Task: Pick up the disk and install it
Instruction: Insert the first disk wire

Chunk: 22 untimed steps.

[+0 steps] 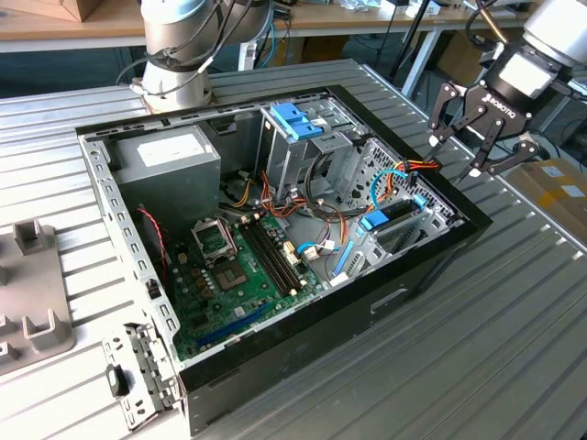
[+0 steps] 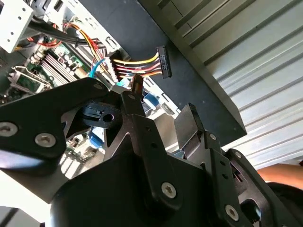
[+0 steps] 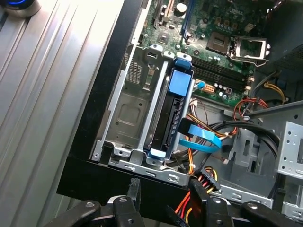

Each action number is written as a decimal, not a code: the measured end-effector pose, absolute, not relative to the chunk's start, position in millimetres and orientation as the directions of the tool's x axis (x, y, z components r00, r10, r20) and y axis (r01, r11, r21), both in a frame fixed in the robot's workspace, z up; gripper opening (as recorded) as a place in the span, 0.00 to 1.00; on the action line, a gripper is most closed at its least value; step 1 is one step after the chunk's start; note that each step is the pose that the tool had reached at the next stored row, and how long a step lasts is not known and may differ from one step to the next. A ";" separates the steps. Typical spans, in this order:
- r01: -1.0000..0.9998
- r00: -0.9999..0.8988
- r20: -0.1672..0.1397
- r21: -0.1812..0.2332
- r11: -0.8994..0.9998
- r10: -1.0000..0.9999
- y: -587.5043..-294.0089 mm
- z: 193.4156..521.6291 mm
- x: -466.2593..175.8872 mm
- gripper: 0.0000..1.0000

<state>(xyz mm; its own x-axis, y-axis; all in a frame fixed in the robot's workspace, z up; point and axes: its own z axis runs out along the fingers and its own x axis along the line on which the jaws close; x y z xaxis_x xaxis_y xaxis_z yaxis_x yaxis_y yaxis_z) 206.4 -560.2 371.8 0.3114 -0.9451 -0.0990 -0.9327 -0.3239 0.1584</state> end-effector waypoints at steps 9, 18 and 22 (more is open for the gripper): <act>-0.906 0.380 -0.099 0.158 -0.392 -0.920 -555.3 369.4 210.9 0.54; -0.893 0.409 -0.099 0.158 -0.421 -0.907 -546.1 366.6 221.5 0.54; -0.884 0.429 -0.099 0.158 -0.439 -0.898 -541.5 365.5 225.5 0.54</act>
<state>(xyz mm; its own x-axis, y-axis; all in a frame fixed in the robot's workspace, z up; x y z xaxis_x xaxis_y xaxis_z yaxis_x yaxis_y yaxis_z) 225.5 -541.5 365.5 0.4287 -0.8980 -0.0989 -0.8842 -0.4395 0.1585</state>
